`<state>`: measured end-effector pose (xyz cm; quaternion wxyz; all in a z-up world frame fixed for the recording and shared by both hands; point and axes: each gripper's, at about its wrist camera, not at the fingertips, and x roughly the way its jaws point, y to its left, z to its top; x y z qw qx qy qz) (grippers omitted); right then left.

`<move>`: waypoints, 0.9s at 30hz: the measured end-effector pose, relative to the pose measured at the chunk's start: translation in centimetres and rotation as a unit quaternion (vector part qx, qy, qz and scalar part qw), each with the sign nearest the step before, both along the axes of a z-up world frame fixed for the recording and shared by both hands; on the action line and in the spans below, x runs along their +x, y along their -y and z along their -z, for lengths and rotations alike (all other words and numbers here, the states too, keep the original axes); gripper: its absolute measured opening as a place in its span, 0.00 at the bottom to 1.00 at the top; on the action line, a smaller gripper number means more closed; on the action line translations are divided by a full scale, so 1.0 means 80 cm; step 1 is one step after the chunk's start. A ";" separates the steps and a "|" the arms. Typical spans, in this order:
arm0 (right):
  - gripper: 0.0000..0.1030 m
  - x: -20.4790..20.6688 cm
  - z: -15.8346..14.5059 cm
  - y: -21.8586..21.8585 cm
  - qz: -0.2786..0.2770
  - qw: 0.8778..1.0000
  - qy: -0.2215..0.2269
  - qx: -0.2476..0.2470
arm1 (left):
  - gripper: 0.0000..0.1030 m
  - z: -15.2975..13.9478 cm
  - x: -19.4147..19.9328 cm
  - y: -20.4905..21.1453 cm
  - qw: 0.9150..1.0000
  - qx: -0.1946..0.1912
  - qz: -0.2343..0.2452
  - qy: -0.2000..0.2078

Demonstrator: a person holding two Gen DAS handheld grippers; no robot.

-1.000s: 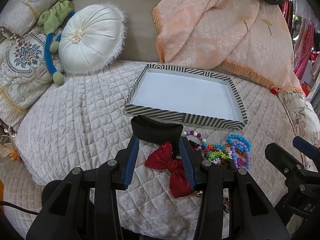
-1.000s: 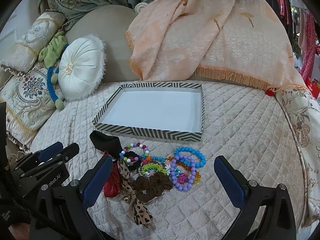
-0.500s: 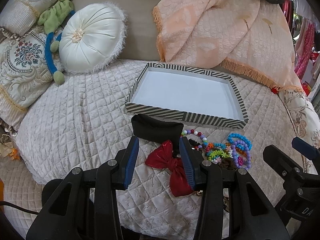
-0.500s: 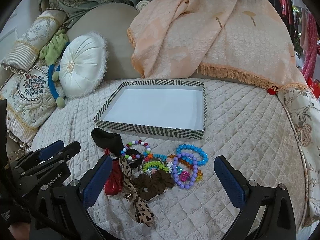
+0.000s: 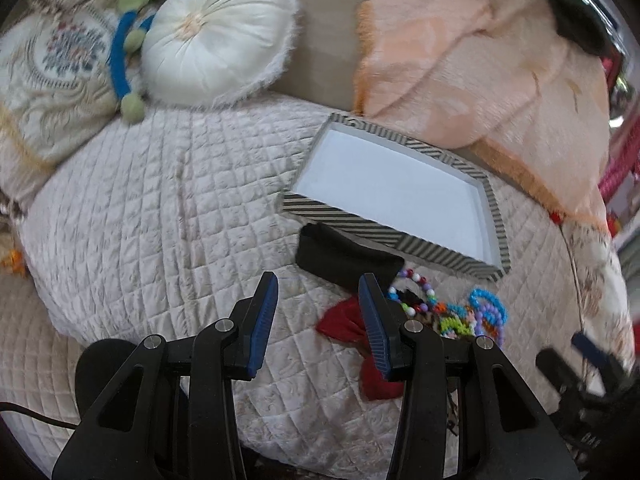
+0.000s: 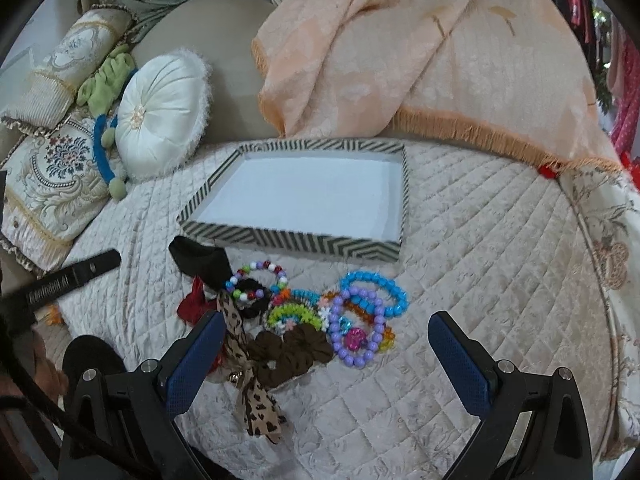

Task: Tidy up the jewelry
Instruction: 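Grasp the black velvet hair tie with the left tool while the right tool grasps the purple bead bracelet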

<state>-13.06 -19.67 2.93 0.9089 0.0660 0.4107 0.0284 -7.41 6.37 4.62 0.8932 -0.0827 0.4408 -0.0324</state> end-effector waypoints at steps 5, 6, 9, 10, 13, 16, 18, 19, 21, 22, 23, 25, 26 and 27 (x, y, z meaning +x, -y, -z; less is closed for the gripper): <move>0.98 0.003 0.012 -0.002 -0.017 1.000 -0.004 0.000 | 0.40 0.013 0.023 -0.016 0.998 -0.043 -0.007 -0.039; 0.98 0.004 0.015 0.000 -0.020 1.000 -0.005 0.001 | 0.40 0.017 0.028 -0.017 0.997 -0.054 -0.008 -0.050; 0.95 0.005 0.025 0.010 -0.021 1.000 -0.015 0.001 | 0.42 0.026 0.041 -0.019 0.996 -0.065 -0.014 -0.063; 0.94 0.005 0.027 0.014 -0.018 1.000 -0.016 0.000 | 0.48 0.029 0.045 -0.019 0.996 -0.066 -0.016 -0.066; 0.86 0.014 0.040 0.035 -0.004 1.000 -0.028 0.003 | 0.56 0.039 0.060 -0.020 0.993 -0.090 -0.022 -0.076; 0.78 0.034 0.053 0.053 0.003 0.999 -0.041 0.014 | 0.58 0.049 0.079 -0.018 0.991 -0.102 -0.023 -0.089; 0.76 0.046 0.059 0.060 0.008 0.999 -0.043 0.007 | 0.59 0.057 0.092 -0.018 0.989 -0.102 -0.027 -0.099; 0.74 0.053 0.063 0.064 0.010 0.999 -0.047 0.001 | 0.59 0.062 0.099 -0.018 0.989 -0.102 -0.029 -0.104; 0.61 0.061 0.067 0.070 0.009 0.998 -0.054 0.003 | 0.59 0.071 0.111 -0.019 0.988 -0.098 -0.032 -0.115; 0.57 0.064 0.069 0.073 0.003 0.998 -0.059 0.013 | 0.59 0.074 0.114 -0.019 0.988 -0.096 -0.034 -0.117; 0.57 0.065 0.070 0.074 -0.001 0.998 -0.060 0.019 | 0.59 0.078 0.118 -0.020 0.988 -0.095 -0.035 -0.120; 0.55 0.067 0.076 0.070 -0.018 0.997 -0.067 0.019 | 0.59 0.083 0.125 -0.021 0.988 -0.091 -0.033 -0.125; 0.54 0.068 0.079 0.068 -0.024 0.997 -0.072 0.016 | 0.59 0.087 0.129 -0.020 0.987 -0.090 -0.030 -0.126; 0.53 0.068 0.081 0.067 -0.029 0.997 -0.076 0.016 | 0.59 0.090 0.132 -0.021 0.987 -0.092 -0.028 -0.128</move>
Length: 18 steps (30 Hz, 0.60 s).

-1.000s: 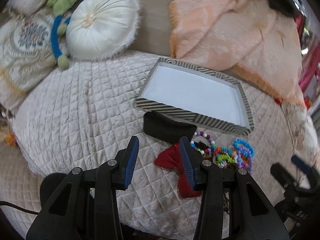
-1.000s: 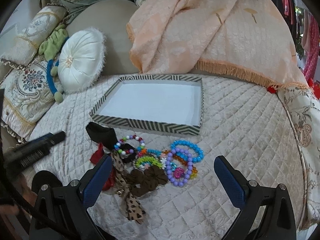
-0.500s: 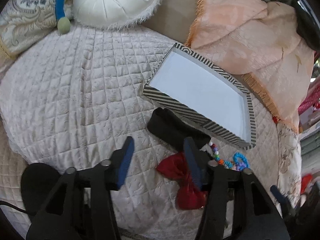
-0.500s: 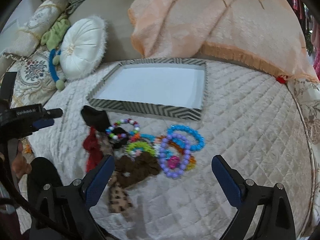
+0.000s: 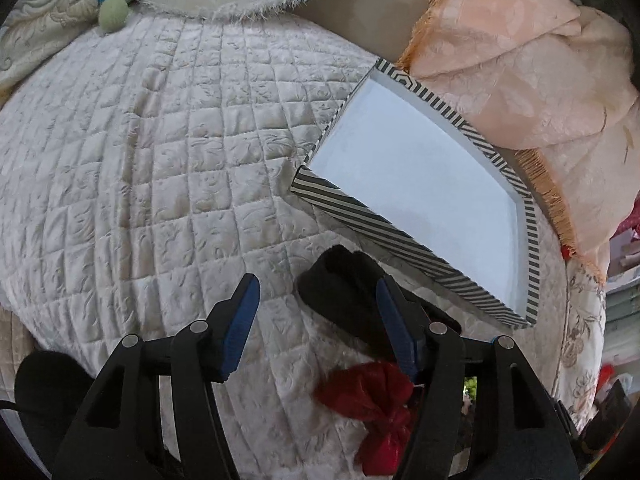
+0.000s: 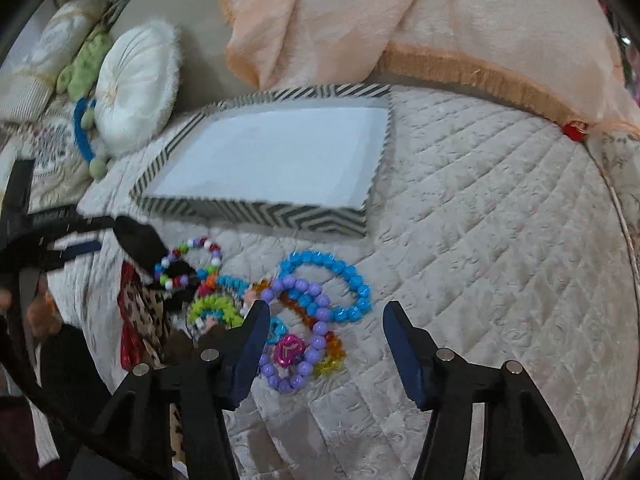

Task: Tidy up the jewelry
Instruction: 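Grasp the black velvet hair tie with the left tool while the right tool grasps the purple bead bracelet, then carry both items into the striped tray and open both tools to release them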

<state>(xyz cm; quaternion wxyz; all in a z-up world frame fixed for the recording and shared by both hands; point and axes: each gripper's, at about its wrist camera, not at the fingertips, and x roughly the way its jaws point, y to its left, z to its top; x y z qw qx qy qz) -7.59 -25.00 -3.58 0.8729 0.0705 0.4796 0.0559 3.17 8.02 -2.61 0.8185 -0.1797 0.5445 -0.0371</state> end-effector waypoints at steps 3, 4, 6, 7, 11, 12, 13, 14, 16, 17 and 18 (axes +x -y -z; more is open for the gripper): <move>0.52 -0.005 0.006 -0.001 -0.004 1.000 -0.006 0.013 | 0.59 0.008 0.008 0.002 1.000 -0.017 0.006 -0.006; 0.52 -0.007 0.007 0.000 -0.005 1.000 -0.005 0.015 | 0.59 0.010 0.009 0.003 1.000 -0.016 0.009 -0.007; 0.51 -0.010 0.012 0.001 -0.003 1.000 -0.009 0.018 | 0.59 0.015 0.015 0.007 1.000 -0.010 0.016 -0.009; 0.50 -0.011 0.015 0.002 0.000 1.000 -0.012 0.020 | 0.59 0.018 0.017 0.010 1.000 -0.008 0.018 -0.010; 0.42 -0.014 0.024 0.009 0.015 0.999 -0.014 0.043 | 0.59 0.025 0.025 0.018 1.000 -0.002 0.022 -0.012; 0.41 -0.014 0.028 0.009 0.015 0.999 -0.017 0.047 | 0.59 0.026 0.025 0.019 1.000 -0.002 0.021 -0.009; 0.38 -0.013 0.030 0.009 0.015 0.999 -0.018 0.048 | 0.58 0.028 0.026 0.021 1.000 -0.001 0.021 -0.008; 0.37 -0.012 0.034 0.008 0.014 0.999 -0.019 0.047 | 0.55 0.030 0.026 0.023 1.000 -0.001 0.023 -0.009; 0.29 -0.010 0.039 0.008 0.016 0.999 -0.014 0.043 | 0.31 0.035 0.025 0.030 0.999 0.006 0.034 -0.016; 0.25 -0.010 0.039 0.009 0.018 0.999 -0.011 0.046 | 0.29 0.035 0.024 0.034 0.999 0.016 0.038 -0.014; 0.18 -0.010 0.037 0.011 0.021 0.998 -0.008 0.053 | 0.24 0.034 0.021 0.035 0.999 0.020 0.039 -0.009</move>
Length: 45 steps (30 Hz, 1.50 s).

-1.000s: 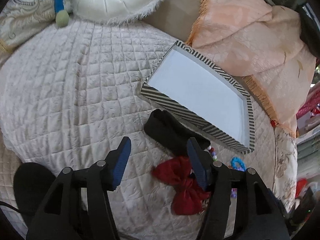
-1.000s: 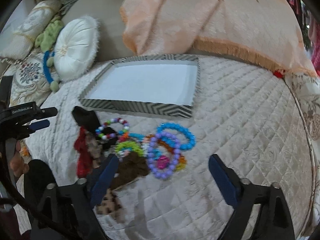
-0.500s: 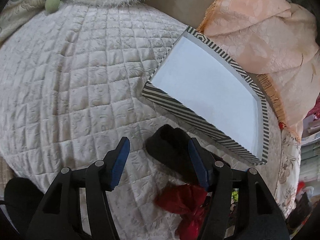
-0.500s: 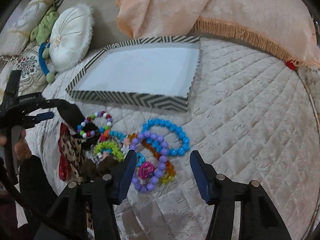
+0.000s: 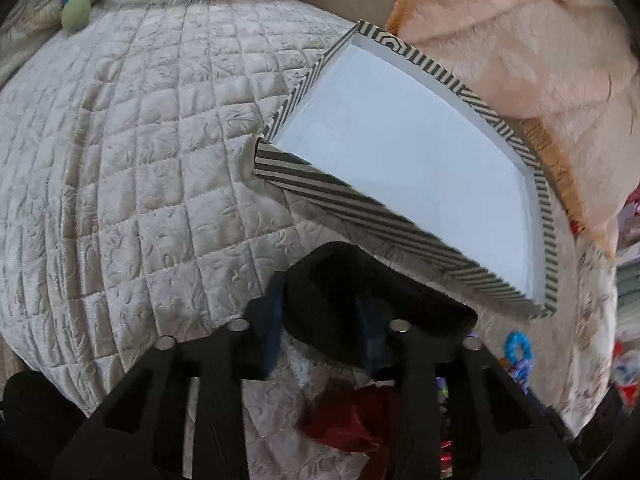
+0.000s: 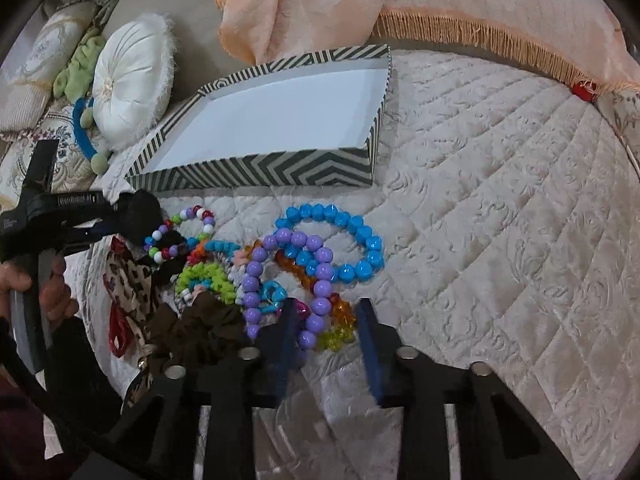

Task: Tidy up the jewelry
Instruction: 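Carry both items into the striped tray and open both tools to release them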

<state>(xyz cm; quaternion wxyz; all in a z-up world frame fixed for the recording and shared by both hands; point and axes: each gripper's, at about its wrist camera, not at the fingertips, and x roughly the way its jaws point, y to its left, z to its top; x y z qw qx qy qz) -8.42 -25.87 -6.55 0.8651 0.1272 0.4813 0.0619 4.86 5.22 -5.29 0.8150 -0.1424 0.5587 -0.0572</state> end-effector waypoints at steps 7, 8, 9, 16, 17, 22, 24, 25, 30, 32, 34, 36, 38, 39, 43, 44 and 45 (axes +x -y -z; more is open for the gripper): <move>0.09 -0.014 -0.030 0.003 -0.005 1.000 0.029 0.007 | 0.14 -0.025 -0.014 -0.017 1.000 -0.009 -0.011 0.024; 0.09 -0.016 -0.033 0.004 -0.004 0.999 0.032 0.010 | 0.13 -0.032 -0.016 -0.019 0.999 -0.012 -0.012 0.030; 0.08 -0.018 -0.038 0.004 -0.005 0.999 0.036 0.016 | 0.13 -0.039 -0.020 -0.021 0.999 -0.013 -0.011 0.036; 0.08 -0.011 -0.039 -0.003 -0.015 0.999 0.028 -0.012 | 0.13 -0.065 -0.033 -0.023 0.998 -0.011 -0.003 0.058; 0.09 -0.008 -0.035 -0.005 -0.017 0.999 0.022 -0.015 | 0.13 -0.067 -0.036 -0.024 0.998 -0.013 -0.004 0.059; 0.18 0.007 -0.018 -0.004 -0.013 1.000 0.001 -0.028 | 0.13 -0.072 -0.043 -0.027 0.998 -0.015 -0.003 0.059; 0.19 0.010 -0.013 -0.004 -0.015 1.000 -0.004 -0.026 | 0.13 -0.075 -0.047 -0.030 0.998 -0.014 -0.005 0.062; 0.19 0.011 -0.011 -0.004 -0.016 0.999 -0.007 -0.029 | 0.13 -0.077 -0.047 -0.032 0.998 -0.014 -0.007 0.064; 0.09 0.013 -0.007 -0.002 -0.025 1.000 -0.001 -0.009 | 0.13 -0.082 -0.048 -0.036 0.998 -0.017 -0.009 0.065; 0.09 0.010 -0.010 -0.003 -0.032 0.999 0.007 -0.008 | 0.13 -0.086 -0.049 -0.035 0.997 -0.019 -0.007 0.070; 0.08 0.005 -0.019 -0.002 -0.035 0.999 0.018 -0.003 | 0.13 -0.093 -0.051 -0.035 0.997 -0.019 -0.006 0.075; 0.08 -0.002 -0.035 -0.001 -0.038 0.999 0.035 0.009 | 0.13 -0.100 -0.052 -0.036 0.997 -0.020 -0.006 0.081; 0.08 -0.005 -0.052 -0.001 -0.042 0.998 0.050 0.012 | 0.13 -0.105 -0.053 -0.036 0.996 -0.021 -0.005 0.085; 0.08 -0.007 -0.058 -0.002 -0.043 0.997 0.055 0.013 | 0.13 -0.107 -0.053 -0.035 0.996 -0.021 -0.005 0.087; 0.08 -0.009 -0.088 -0.005 -0.053 0.995 0.076 0.028 | 0.13 -0.119 -0.053 -0.031 0.995 -0.024 0.001 0.094; 0.08 -0.009 -0.095 -0.007 -0.056 0.995 0.081 0.028 | 0.13 -0.122 -0.053 -0.031 0.995 -0.024 0.002 0.096; 0.08 -0.008 -0.104 -0.010 -0.059 0.994 0.088 0.025 | 0.13 -0.126 -0.052 -0.031 0.995 -0.025 0.003 0.098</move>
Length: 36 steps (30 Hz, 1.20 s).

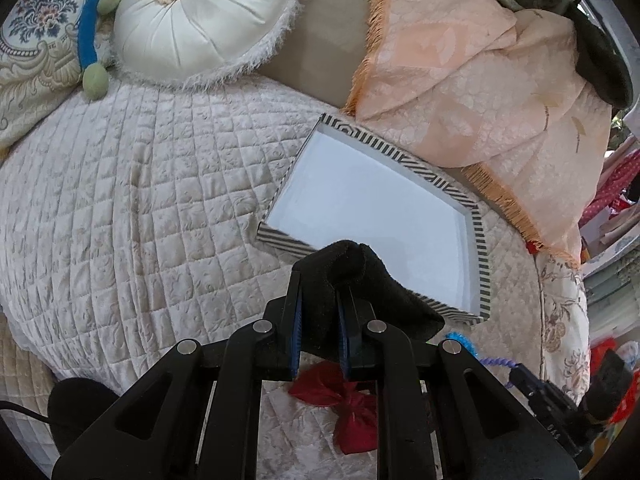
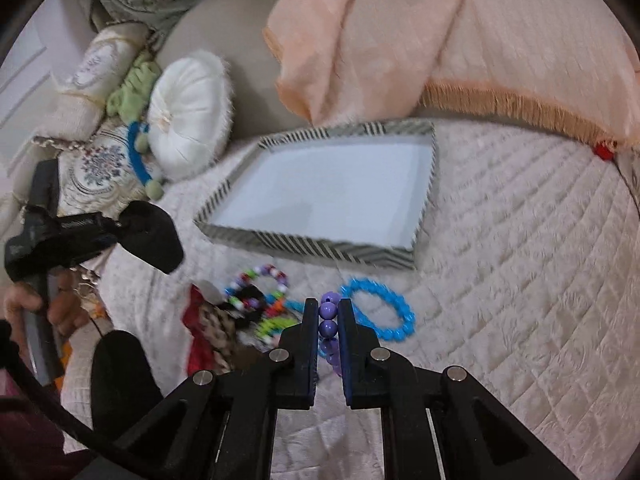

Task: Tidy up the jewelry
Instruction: 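Carry both items into the striped tray and open both tools to release them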

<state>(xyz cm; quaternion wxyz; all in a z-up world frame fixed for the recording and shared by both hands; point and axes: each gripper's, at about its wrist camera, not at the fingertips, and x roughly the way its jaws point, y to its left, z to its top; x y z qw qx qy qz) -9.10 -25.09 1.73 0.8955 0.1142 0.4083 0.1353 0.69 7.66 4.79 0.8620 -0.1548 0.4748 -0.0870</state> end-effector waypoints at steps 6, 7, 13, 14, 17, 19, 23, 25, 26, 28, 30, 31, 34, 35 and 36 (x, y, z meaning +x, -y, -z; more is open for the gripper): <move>0.08 0.018 -0.034 -0.002 0.000 1.000 0.027 -0.005 | 0.13 -0.019 0.015 0.007 1.000 0.012 -0.001 0.018; 0.08 0.025 -0.040 -0.004 -0.001 0.999 0.032 -0.007 | 0.13 -0.021 0.018 0.009 1.000 0.014 -0.001 0.020; 0.08 0.061 -0.049 -0.011 0.001 0.999 0.040 -0.026 | 0.13 -0.018 0.049 0.026 0.999 0.035 -0.002 0.025; 0.08 0.069 -0.047 -0.013 0.002 0.999 0.038 -0.030 | 0.13 -0.015 0.055 0.031 0.999 0.043 -0.003 0.025; 0.08 0.094 -0.036 -0.018 0.004 0.999 0.027 -0.033 | 0.13 -0.003 0.077 0.040 0.998 0.052 -0.005 0.016; 0.08 0.112 -0.022 -0.022 0.004 1.000 0.015 -0.027 | 0.13 0.007 0.090 0.046 0.998 0.059 -0.007 0.010; 0.08 0.137 0.007 -0.028 -0.001 1.000 -0.007 -0.012 | 0.13 0.027 0.111 0.060 0.997 0.076 -0.005 0.001; 0.08 0.147 0.021 -0.029 0.000 1.000 -0.017 -0.010 | 0.13 0.038 0.120 0.068 0.996 0.086 -0.002 -0.003; 0.08 0.152 0.028 -0.028 0.002 1.000 -0.022 -0.008 | 0.13 0.042 0.124 0.070 0.996 0.089 -0.001 -0.004; 0.08 0.162 0.042 -0.019 0.011 0.999 -0.033 -0.003 | 0.13 0.052 0.132 0.075 0.995 0.097 0.000 -0.007; 0.08 0.169 0.052 -0.009 0.024 0.999 -0.043 -0.005 | 0.13 0.061 0.139 0.077 0.995 0.102 -0.001 -0.012; 0.08 0.173 0.057 -0.002 0.033 0.998 -0.048 -0.006 | 0.13 0.066 0.143 0.077 0.995 0.103 -0.002 -0.015; 0.08 0.176 0.067 0.011 0.055 0.996 -0.057 -0.028 | 0.13 0.078 0.152 0.075 0.994 0.108 -0.005 -0.025; 0.08 0.178 0.070 0.013 0.055 0.996 -0.061 -0.032 | 0.13 0.083 0.154 0.074 0.994 0.110 -0.007 -0.028; 0.08 0.179 0.075 0.015 0.052 0.996 -0.071 -0.032 | 0.13 0.086 0.155 0.073 0.993 0.111 -0.007 -0.032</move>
